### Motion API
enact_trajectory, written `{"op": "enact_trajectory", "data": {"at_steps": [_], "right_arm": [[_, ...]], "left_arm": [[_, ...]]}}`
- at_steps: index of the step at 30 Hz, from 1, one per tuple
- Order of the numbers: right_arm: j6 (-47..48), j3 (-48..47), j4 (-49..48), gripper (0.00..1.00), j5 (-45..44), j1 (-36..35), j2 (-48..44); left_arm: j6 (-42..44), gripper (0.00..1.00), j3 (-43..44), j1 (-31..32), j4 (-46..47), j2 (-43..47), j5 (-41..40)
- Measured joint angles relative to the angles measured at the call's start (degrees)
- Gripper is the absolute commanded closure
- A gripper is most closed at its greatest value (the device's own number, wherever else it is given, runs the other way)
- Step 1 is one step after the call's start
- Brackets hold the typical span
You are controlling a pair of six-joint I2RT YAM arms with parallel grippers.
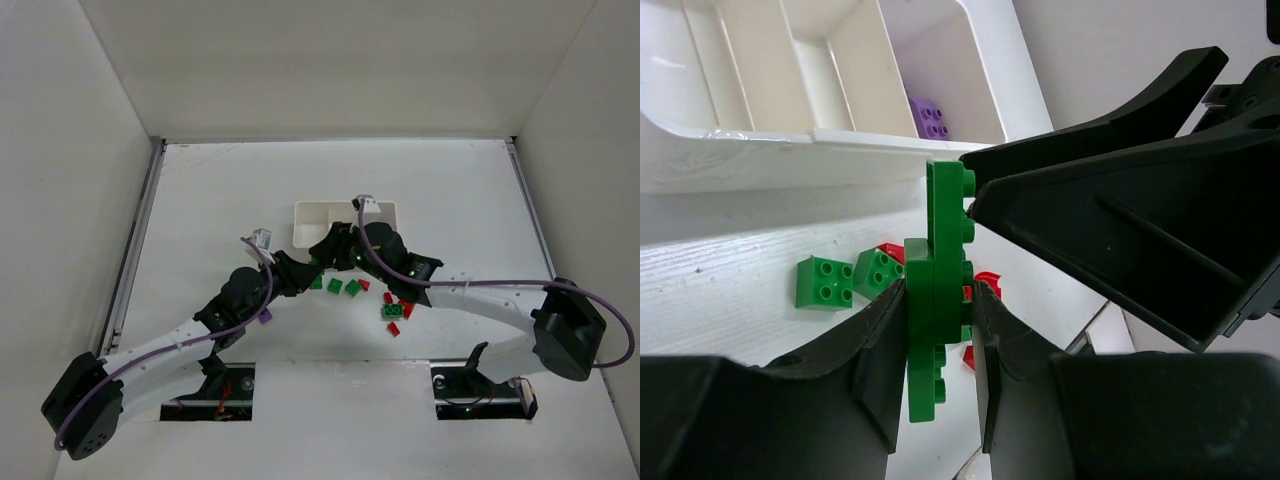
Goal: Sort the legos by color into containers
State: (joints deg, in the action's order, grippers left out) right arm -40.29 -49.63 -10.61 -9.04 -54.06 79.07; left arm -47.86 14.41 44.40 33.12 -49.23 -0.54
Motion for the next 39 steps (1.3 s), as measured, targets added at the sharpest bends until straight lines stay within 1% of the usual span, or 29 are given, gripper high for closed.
{"op": "enact_trajectory", "data": {"at_steps": [4,7,15,18,24,26,28,31,35,39], "right_arm": [[-0.5,0.0,-0.5,0.45,0.0,0.1,1.0],[-0.7,0.0,-0.6,0.41,0.0,0.2,1.3],[-0.9,1.6,-0.7,0.41,-0.5,0.6,1.3],[-1.2,1.6,-1.0,0.45,-0.3,0.8,1.3],[-1.9,1.7,-2.3,0.61,0.6,0.7,1.4],[-2.3,1.9,-3.1,0.64,0.7,0.7,1.6],[-2.6,2.3,-4.1,0.66,0.7,0.7,1.5],[-3.0,3.4,-5.7,0.68,0.6,0.9,1.5],[-3.6,3.8,-6.1,0.68,0.4,2.6,1.5],[-4.1,3.8,-6.2,0.69,0.2,4.5,1.5]], "left_arm": [[0.2,0.79,0.0,0.1,-0.8,0.0,-0.7],[0.3,0.79,0.0,0.2,-1.2,0.0,-0.9],[0.4,0.79,0.0,0.3,-0.5,0.8,-0.5],[0.4,0.79,0.0,0.3,-0.4,0.8,-0.5],[0.5,0.79,0.0,0.6,-0.4,0.8,-0.7],[0.5,0.79,0.0,0.7,-0.3,0.7,-1.0],[0.5,0.74,0.0,0.7,0.0,0.8,-1.2],[0.7,0.61,0.0,0.9,-0.2,0.8,-1.1],[1.0,0.51,0.1,1.7,0.1,1.0,-0.9],[1.3,0.49,0.6,1.7,0.1,1.3,-0.5]]}}
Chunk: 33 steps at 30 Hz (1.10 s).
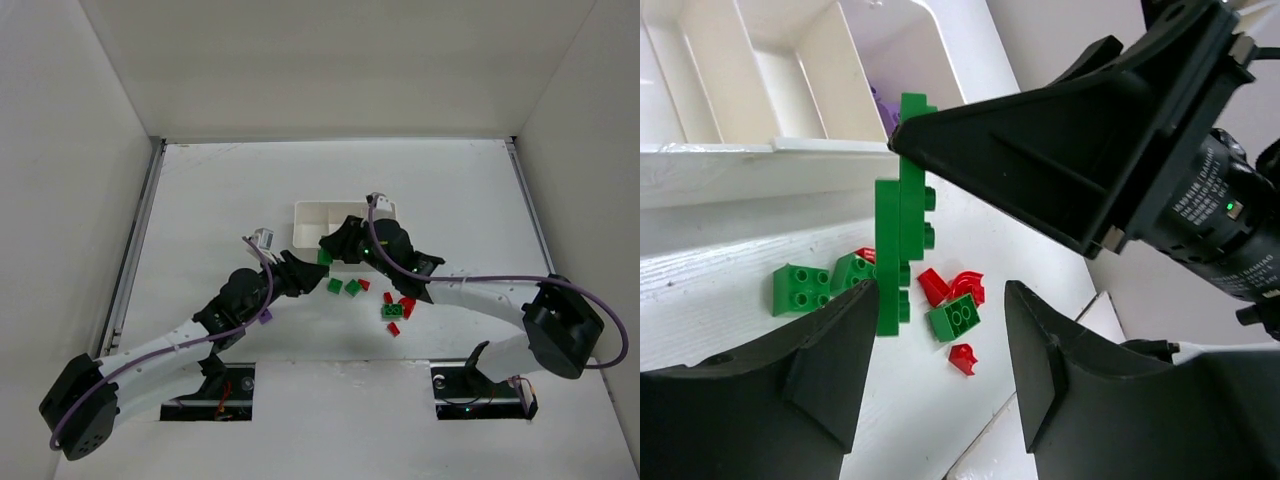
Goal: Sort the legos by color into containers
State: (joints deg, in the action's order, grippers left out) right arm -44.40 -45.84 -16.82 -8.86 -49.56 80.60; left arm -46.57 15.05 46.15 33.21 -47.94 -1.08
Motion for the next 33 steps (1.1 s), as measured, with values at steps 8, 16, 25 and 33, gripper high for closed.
{"op": "enact_trajectory", "data": {"at_steps": [8,16,25,33], "right_arm": [[-2.2,0.0,0.1,0.69,1.6,3.1,-0.4],[-3.9,0.1,-0.2,0.69,4.0,3.9,-2.0],[-4.9,1.1,-0.4,0.69,6.9,3.9,-2.1],[-6.6,3.0,-1.5,0.69,9.9,5.4,-2.1]], "left_arm": [[0.9,0.58,0.7,0.7,0.4,-1.5,0.4],[3.3,0.63,1.8,0.8,0.3,-5.1,-1.1],[5.7,0.71,3.0,1.8,2.2,-6.7,-3.4],[6.1,0.74,3.0,3.9,3.3,-8.6,-3.7]]}}
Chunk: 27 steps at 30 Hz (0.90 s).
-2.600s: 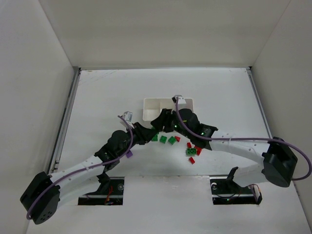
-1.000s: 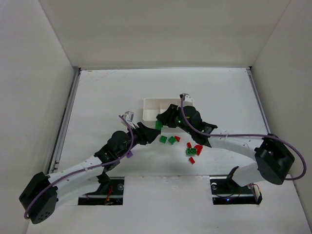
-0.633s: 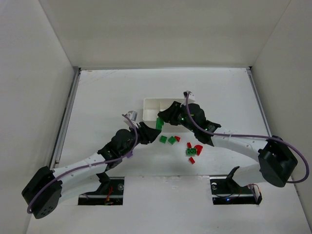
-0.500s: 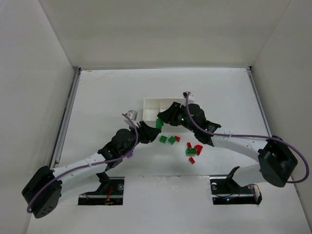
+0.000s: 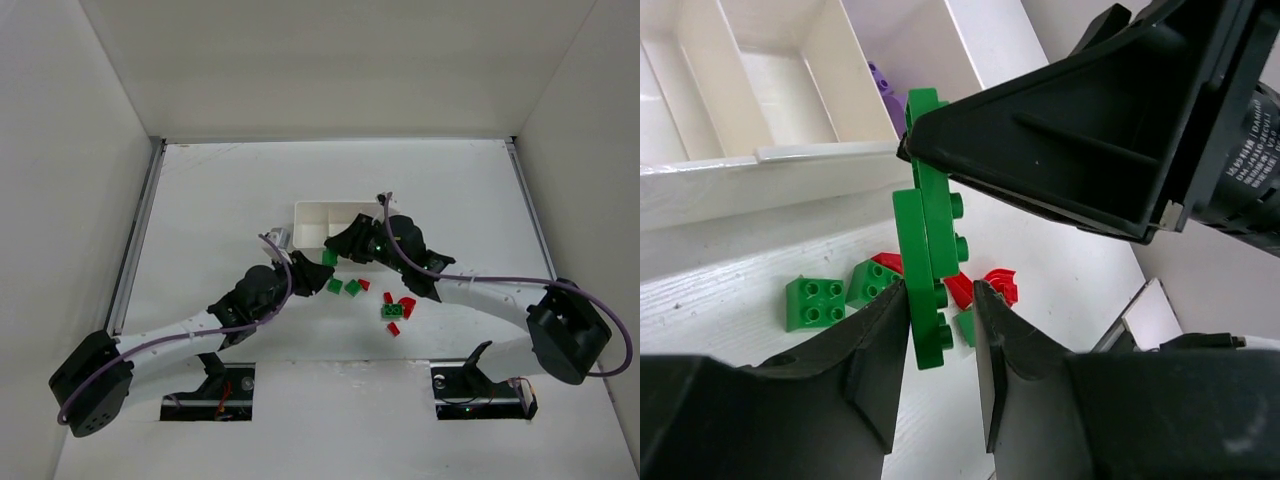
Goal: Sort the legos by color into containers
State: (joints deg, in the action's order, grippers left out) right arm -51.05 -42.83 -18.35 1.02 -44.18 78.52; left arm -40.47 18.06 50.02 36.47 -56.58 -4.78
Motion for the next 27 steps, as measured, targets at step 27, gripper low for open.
{"op": "enact_trajectory", "data": {"at_steps": [27], "right_arm": [[-0.1,6.2,-2.6,0.69,9.8,5.0,-9.1]], "left_arm": [[5.7,0.89,3.0,-4.9,-13.6,8.5,-6.5]]}}
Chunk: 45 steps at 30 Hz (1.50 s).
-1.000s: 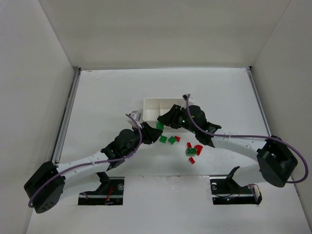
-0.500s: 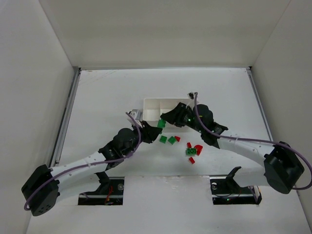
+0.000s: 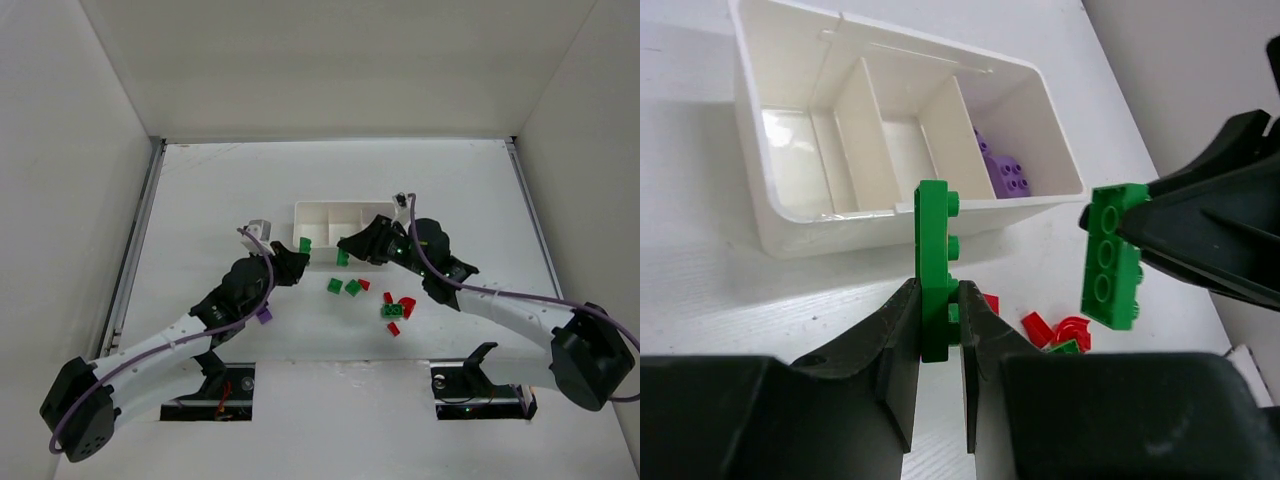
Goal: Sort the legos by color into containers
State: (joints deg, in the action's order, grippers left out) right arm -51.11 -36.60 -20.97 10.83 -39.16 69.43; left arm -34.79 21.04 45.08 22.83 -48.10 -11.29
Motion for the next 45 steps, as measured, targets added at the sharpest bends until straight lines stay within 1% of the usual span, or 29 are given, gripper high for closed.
{"op": "enact_trajectory", "data": {"at_steps": [7,16,21,26,30,34,36,38,40,42,45], "right_arm": [[2.2,0.0,1.6,0.69,-0.5,1.6,-2.0],[9.4,-4.6,8.4,0.69,-9.6,1.9,0.0],[14.0,-7.7,9.5,0.69,-14.5,2.5,4.0],[17.3,-11.1,10.3,0.69,-17.3,2.8,9.8],[19.1,-14.6,10.6,0.68,-18.6,2.8,14.9],[20.4,-17.6,10.7,0.67,-19.9,2.8,18.6],[20.8,-18.8,10.6,0.65,-20.4,2.8,20.4],[20.9,-19.1,10.6,0.59,-20.8,2.8,21.7],[20.9,-19.2,10.7,0.47,-21.0,2.8,22.7],[21.0,-19.2,10.8,0.37,-21.4,2.8,23.2],[21.2,-19.2,10.9,0.29,-21.6,2.8,22.8]], "left_arm": [[-0.2,0.88,0.2,-0.5,-1.6,1.8,-1.0],[-1.7,0.88,0.9,-0.8,-3.4,6.1,-2.5],[-2.3,0.88,0.9,-3.3,-5.7,8.4,-3.0],[-3.1,0.87,0.9,-6.1,-7.3,10.0,-3.4],[-3.6,0.87,0.9,-7.3,-7.2,9.5,-2.9],[-3.8,0.87,0.9,-7.7,-6.3,6.6,-1.6],[-3.9,0.87,0.9,-7.7,-5.2,4.9,-0.9],[-3.9,0.87,0.9,-7.7,-4.0,3.2,-0.2],[-3.9,0.87,0.9,-7.6,-2.8,1.6,0.5],[-3.9,0.87,0.9,-7.3,-1.4,0.0,0.8],[-4.0,0.87,1.0,-6.5,0.1,-2.0,1.2]]}}
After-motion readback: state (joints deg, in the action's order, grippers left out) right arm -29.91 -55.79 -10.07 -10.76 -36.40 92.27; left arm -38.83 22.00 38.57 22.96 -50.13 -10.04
